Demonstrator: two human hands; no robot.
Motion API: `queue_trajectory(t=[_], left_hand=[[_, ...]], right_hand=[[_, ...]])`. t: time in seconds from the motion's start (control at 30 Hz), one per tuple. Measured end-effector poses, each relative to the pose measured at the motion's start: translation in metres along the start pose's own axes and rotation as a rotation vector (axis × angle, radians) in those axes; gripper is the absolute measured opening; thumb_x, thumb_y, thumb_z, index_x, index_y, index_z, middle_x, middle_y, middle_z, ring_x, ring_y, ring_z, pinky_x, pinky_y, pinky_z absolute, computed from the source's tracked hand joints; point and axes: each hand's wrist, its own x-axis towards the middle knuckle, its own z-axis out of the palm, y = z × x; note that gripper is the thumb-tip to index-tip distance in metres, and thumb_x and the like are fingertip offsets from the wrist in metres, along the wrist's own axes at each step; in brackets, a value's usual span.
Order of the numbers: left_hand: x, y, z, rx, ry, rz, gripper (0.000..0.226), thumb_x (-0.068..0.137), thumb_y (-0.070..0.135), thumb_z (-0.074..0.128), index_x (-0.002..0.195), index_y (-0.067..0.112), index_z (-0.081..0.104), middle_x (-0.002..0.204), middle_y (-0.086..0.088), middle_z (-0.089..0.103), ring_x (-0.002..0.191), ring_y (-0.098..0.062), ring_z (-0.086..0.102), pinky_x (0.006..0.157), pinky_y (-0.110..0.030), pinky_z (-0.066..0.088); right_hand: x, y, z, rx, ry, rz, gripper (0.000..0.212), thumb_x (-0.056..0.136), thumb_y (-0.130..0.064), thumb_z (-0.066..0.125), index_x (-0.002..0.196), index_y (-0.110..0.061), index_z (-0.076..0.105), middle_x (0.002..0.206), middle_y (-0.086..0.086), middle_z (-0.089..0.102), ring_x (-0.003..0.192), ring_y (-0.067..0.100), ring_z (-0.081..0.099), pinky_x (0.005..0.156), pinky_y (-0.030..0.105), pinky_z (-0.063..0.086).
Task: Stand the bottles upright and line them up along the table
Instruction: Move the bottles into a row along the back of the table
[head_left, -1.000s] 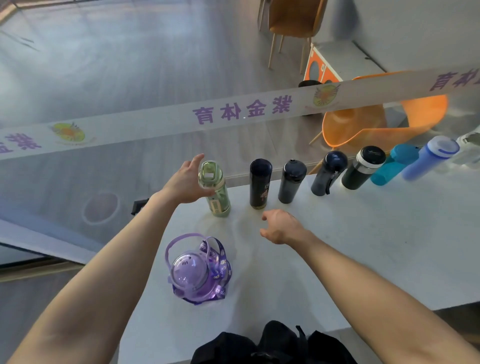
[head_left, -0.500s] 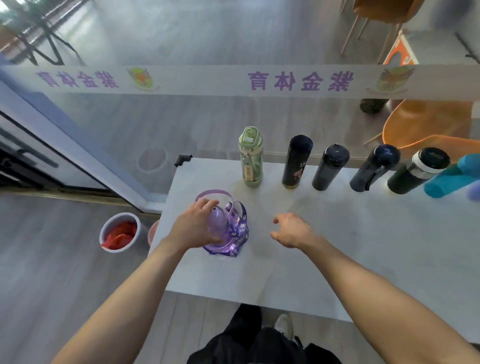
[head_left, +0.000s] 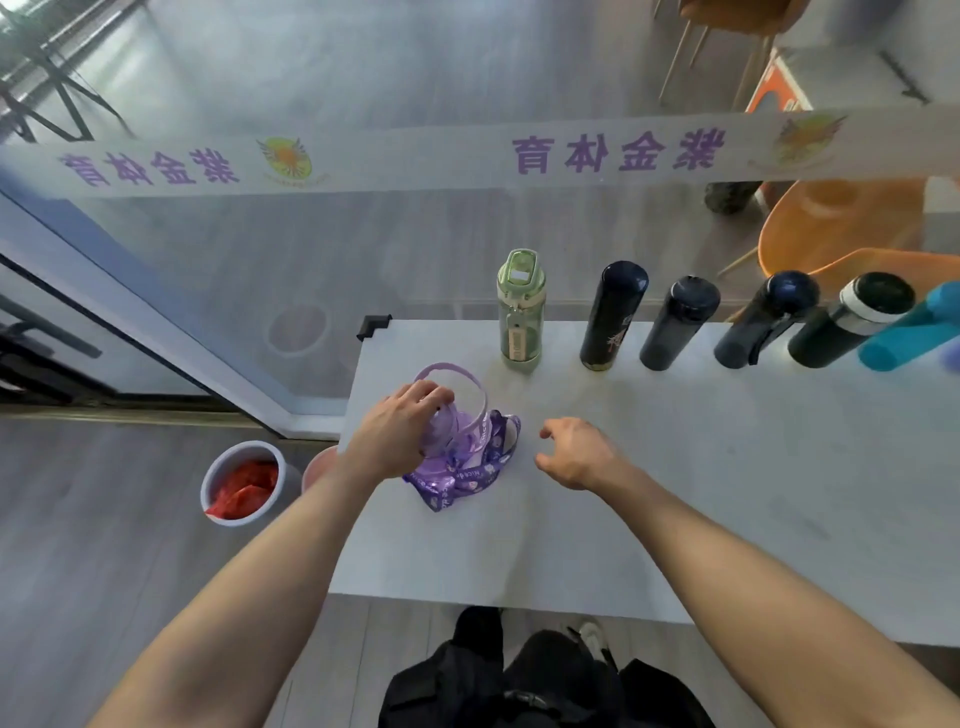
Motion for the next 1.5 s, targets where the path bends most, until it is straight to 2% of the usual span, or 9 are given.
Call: queue_trajectory(t=[0.1,0.2,0.37,0.47,0.53,0.7,0.83,1.0,1.5], left_hand=[[0.002,-0.026,-0.003,0.053,-0.005,0.041,0.103,0.071,0.010,0.087,0.158,0.029,0.036,0.163,0.001,0.040,0.148,-0.032,0.045,0.106,-0.049,0.055],[-0.004,-0.025,-0.009,-0.018,-0.005,-0.136,0.108,0.075,0.061,0.078,0.165,0.036,0.025,0.172,-0.003,0.027,0.154,-0.032,0.034,0.114,-0.055,0.047],[0.006,-0.003,-0.018,0.009,0.081,-0.646,0.098,0.086,0.097,0.031,0.147,0.024,0.055,0.134,-0.015,0.058,0.116,-0.041,0.064,0.090,-0.047,0.055],[0.020,0.000,-0.023,-0.120,-0.011,-0.664,0.084,0.091,0.084,0.048,0.133,0.012,0.059,0.124,-0.017,0.070,0.113,-0.042,0.068,0.086,-0.044,0.053],[0.026,-0.003,-0.030,-0.142,-0.074,-0.595,0.077,0.091,0.071,0.058,0.145,0.017,0.054,0.133,-0.017,0.067,0.120,-0.041,0.065,0.093,-0.044,0.052],[0.023,-0.020,-0.041,-0.179,-0.092,-0.477,0.105,0.076,0.048,0.084,0.165,0.023,0.035,0.151,-0.013,0.049,0.132,-0.039,0.057,0.106,-0.047,0.053],[0.018,-0.012,-0.030,-0.172,-0.010,-0.592,0.100,0.070,0.074,0.082,0.148,0.019,0.051,0.131,-0.015,0.055,0.113,-0.039,0.066,0.093,-0.046,0.058],[0.022,-0.011,-0.024,-0.177,0.018,-0.542,0.095,0.067,0.073,0.087,0.140,0.020,0.055,0.118,-0.011,0.056,0.098,-0.036,0.067,0.085,-0.044,0.060],[0.102,-0.077,-0.050,-0.093,-0.144,-0.096,0.109,0.063,0.036,0.097,0.158,0.031,0.044,0.150,-0.002,0.047,0.133,-0.031,0.051,0.105,-0.046,0.054]], right_hand=[[0.009,-0.015,-0.003,0.008,0.013,-0.008,0.053,0.099,-0.046,0.066,0.146,-0.022,0.061,0.146,0.006,0.064,0.127,0.028,0.063,0.105,0.040,0.053],[0.016,-0.029,-0.004,0.022,0.026,-0.012,0.048,0.100,-0.047,0.066,0.140,-0.021,0.063,0.139,0.007,0.067,0.121,0.028,0.065,0.100,0.039,0.055],[0.021,-0.039,-0.002,0.037,0.023,-0.011,0.042,0.099,-0.044,0.067,0.135,-0.022,0.066,0.133,0.007,0.069,0.113,0.026,0.066,0.095,0.039,0.058],[0.020,-0.037,-0.001,0.040,0.011,-0.020,0.041,0.099,-0.046,0.067,0.133,-0.022,0.067,0.131,0.006,0.069,0.111,0.026,0.066,0.095,0.040,0.059],[0.020,-0.033,0.000,0.037,0.000,-0.023,0.047,0.100,-0.047,0.068,0.139,-0.022,0.064,0.136,0.005,0.068,0.116,0.026,0.066,0.097,0.039,0.058],[0.020,-0.024,0.002,0.017,-0.034,-0.032,0.053,0.100,-0.044,0.066,0.148,-0.022,0.059,0.146,0.005,0.063,0.125,0.027,0.063,0.103,0.039,0.054],[0.021,-0.027,0.006,0.016,-0.050,-0.035,0.054,0.099,-0.044,0.066,0.148,-0.024,0.058,0.147,0.004,0.062,0.126,0.026,0.063,0.103,0.039,0.055],[0.029,-0.033,0.009,0.017,-0.047,-0.030,0.053,0.099,-0.042,0.068,0.148,-0.024,0.059,0.145,0.003,0.064,0.123,0.025,0.064,0.102,0.040,0.056],[0.071,-0.068,0.009,0.092,-0.012,0.076,0.052,0.099,-0.043,0.069,0.147,-0.025,0.061,0.143,0.003,0.066,0.122,0.025,0.065,0.100,0.039,0.055]])
